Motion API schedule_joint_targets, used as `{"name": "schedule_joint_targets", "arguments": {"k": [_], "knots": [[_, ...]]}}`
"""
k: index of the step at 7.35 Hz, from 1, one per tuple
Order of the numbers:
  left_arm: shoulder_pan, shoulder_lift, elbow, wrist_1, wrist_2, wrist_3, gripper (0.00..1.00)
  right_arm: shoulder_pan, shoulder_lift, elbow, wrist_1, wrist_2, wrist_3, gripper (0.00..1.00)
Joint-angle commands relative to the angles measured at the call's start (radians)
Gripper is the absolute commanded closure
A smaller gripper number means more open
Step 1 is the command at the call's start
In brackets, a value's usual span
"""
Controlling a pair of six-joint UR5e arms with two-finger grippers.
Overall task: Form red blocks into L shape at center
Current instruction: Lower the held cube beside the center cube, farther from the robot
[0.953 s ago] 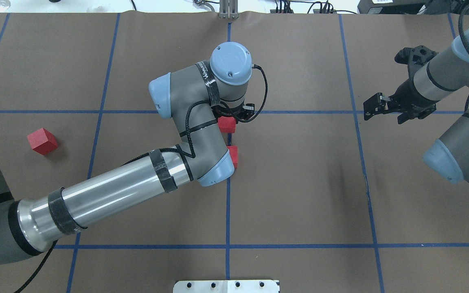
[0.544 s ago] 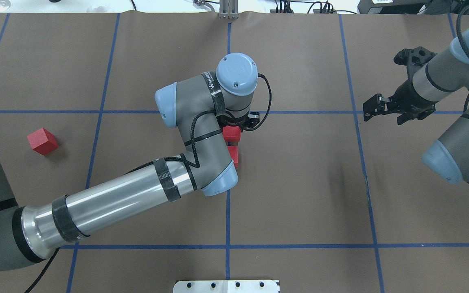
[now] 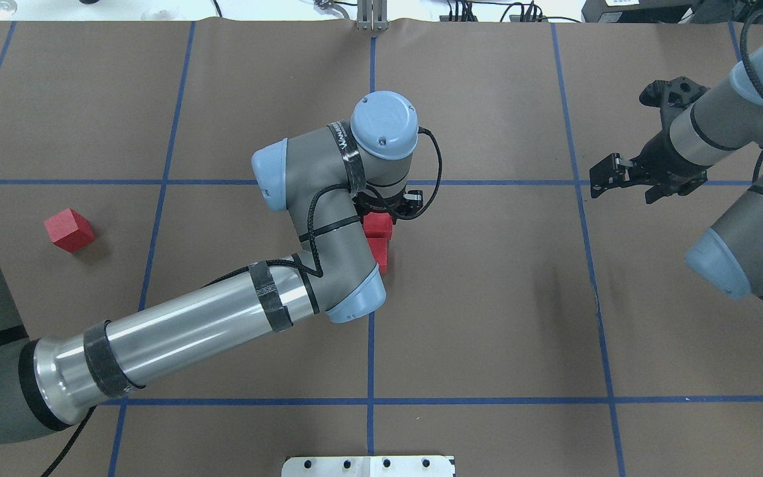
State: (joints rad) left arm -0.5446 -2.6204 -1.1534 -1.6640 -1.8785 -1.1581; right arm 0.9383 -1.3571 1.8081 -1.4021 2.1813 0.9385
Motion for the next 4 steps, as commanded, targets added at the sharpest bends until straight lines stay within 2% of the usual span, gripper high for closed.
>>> {"name": "schedule_joint_targets", "arguments": {"k": [1, 4], "knots": [[0.000, 0.002, 0.000, 0.001, -0.002, 0.005, 1.00, -0.001, 0.001, -0.001, 0.000, 0.000, 0.000, 0.01], [0.000, 0.010, -0.002, -0.003, -0.017, 0.003, 1.00, -0.001, 0.001, -0.001, 0.000, 0.000, 0.000, 0.01]]}}
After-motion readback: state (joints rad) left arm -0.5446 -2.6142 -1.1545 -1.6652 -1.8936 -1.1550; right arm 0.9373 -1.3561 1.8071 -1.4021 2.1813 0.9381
